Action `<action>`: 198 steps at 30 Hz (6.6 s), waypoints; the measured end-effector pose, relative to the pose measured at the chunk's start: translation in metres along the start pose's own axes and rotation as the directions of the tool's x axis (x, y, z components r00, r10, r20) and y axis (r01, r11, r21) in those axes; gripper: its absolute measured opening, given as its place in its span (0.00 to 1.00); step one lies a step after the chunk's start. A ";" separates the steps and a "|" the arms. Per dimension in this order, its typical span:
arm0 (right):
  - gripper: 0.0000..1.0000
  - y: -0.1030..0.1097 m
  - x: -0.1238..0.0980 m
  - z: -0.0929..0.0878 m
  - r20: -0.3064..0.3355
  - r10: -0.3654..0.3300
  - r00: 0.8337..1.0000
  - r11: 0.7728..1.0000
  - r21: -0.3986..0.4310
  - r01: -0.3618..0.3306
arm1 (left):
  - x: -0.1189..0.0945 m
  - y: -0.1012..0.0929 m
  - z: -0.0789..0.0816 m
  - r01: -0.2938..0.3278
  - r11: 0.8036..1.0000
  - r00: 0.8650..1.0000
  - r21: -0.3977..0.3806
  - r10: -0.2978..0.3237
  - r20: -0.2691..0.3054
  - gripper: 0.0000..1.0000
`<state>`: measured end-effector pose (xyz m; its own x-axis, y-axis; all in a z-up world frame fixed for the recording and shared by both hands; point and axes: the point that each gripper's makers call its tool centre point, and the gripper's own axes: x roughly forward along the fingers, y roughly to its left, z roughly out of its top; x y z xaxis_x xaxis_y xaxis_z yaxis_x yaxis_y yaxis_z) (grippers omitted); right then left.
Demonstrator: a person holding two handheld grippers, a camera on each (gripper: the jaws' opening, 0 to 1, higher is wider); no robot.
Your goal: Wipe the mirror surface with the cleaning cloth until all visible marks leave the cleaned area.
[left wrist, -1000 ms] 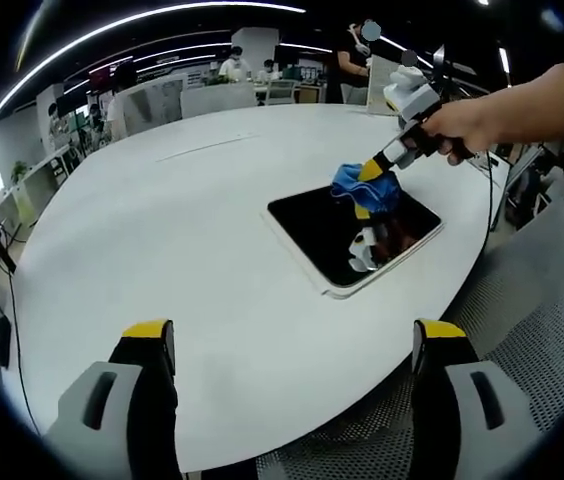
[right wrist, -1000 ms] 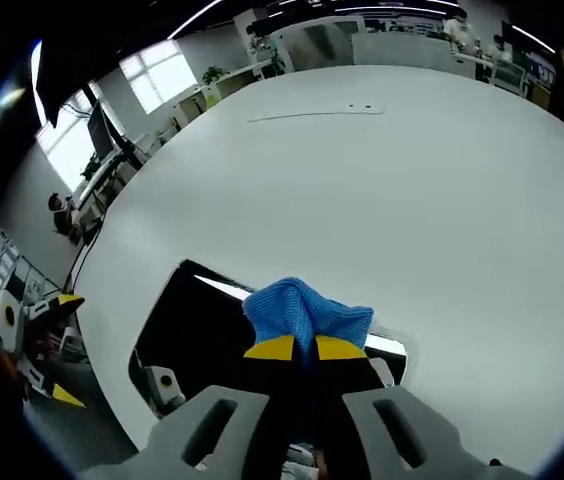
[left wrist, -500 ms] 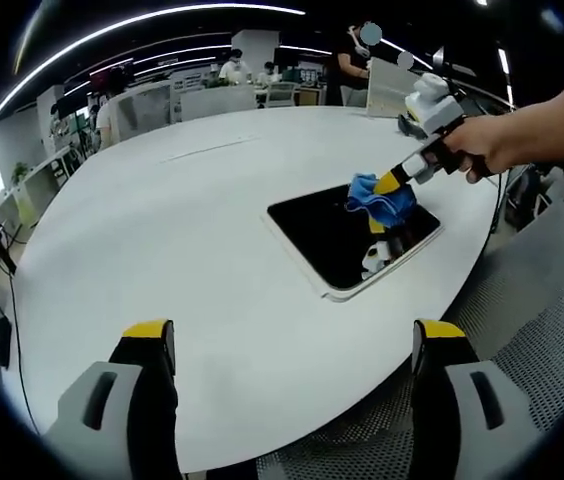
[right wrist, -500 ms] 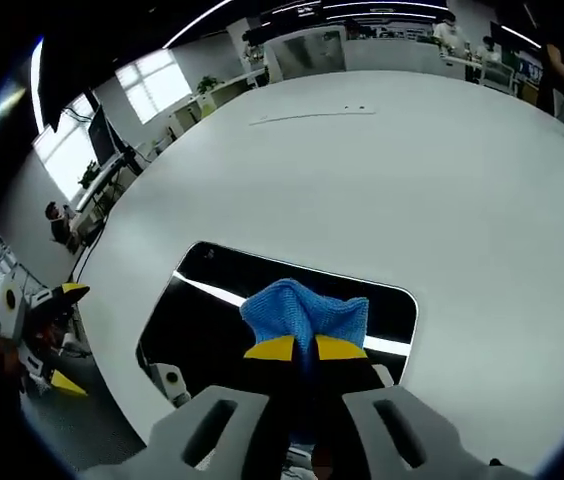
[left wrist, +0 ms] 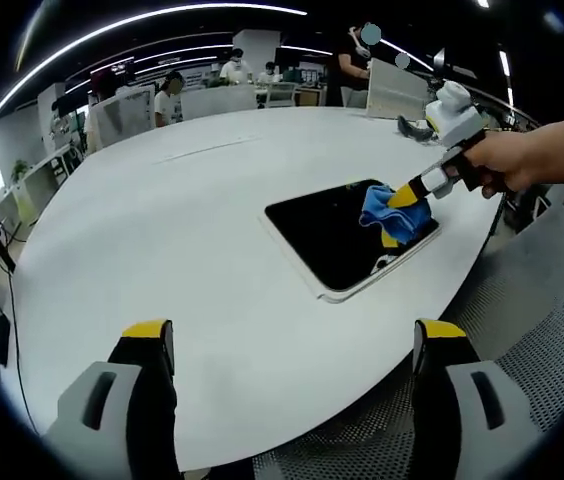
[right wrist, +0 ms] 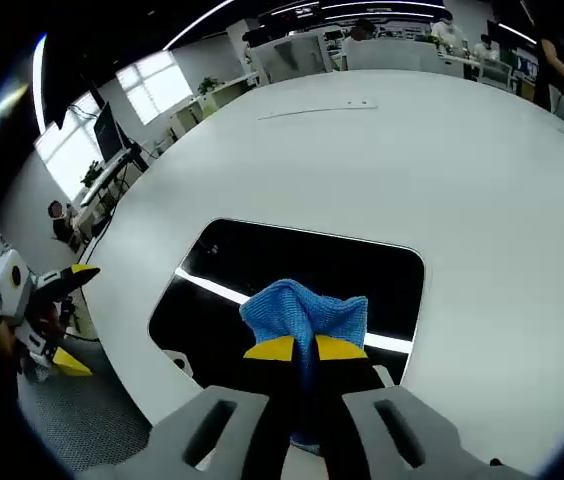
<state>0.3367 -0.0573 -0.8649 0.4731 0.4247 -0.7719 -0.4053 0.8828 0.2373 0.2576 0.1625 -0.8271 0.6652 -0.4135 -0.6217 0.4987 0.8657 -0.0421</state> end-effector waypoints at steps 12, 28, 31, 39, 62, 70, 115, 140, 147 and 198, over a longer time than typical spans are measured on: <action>0.00 0.005 -0.007 -0.011 0.005 0.015 1.000 1.000 0.023 -0.015 | 0.001 -0.002 0.000 0.005 1.000 1.000 -0.010 -0.005 -0.001 0.99; 0.00 0.011 -0.014 -0.023 -0.007 0.044 0.999 0.998 0.043 -0.043 | 0.001 -0.001 -0.004 0.000 1.000 1.000 -0.006 0.000 -0.021 0.99; 0.00 0.014 -0.017 -0.028 -0.012 0.051 0.999 0.998 0.039 -0.051 | 0.001 -0.001 -0.004 0.000 1.000 1.000 -0.006 0.000 -0.020 0.99; 0.00 0.017 -0.022 -0.035 -0.027 0.057 0.998 0.997 0.048 -0.056 | 0.000 -0.001 -0.004 0.001 1.000 1.000 -0.009 -0.001 -0.019 0.99; 0.00 0.012 -0.026 -0.042 -0.048 0.064 0.997 0.997 0.041 -0.062 | -0.001 0.001 0.000 -0.007 1.000 1.000 -0.021 0.007 0.008 0.98; 0.00 0.004 -0.030 -0.044 -0.056 0.064 0.996 0.997 0.045 -0.062 | -0.001 0.001 -0.001 -0.007 1.000 1.000 -0.019 0.007 0.005 0.98; 0.00 -0.043 -0.017 -0.009 -0.073 0.001 0.997 0.998 0.067 0.004 | -0.003 0.005 0.006 -0.013 0.999 0.999 -0.044 0.015 0.046 0.99; 0.00 -0.066 0.003 0.026 -0.066 -0.033 0.997 0.995 0.088 0.039 | -0.004 0.013 0.006 -0.036 0.998 0.997 -0.052 0.040 0.062 0.99; 0.00 -0.068 0.007 0.031 -0.060 -0.040 0.997 0.995 0.090 0.045 | -0.003 0.013 0.003 -0.029 0.999 0.998 -0.045 0.032 0.050 0.99; 0.01 -0.144 -0.055 -0.031 -0.001 -0.196 0.981 0.934 0.303 0.187 | -0.006 0.013 0.009 -0.052 0.997 0.996 -0.052 0.056 0.070 0.99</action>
<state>0.3449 -0.2137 -0.8746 0.5421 0.2434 -0.8043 -0.0534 0.9652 0.2561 0.2655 0.1738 -0.8167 0.7294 -0.3834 -0.5665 0.4336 0.8997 -0.0507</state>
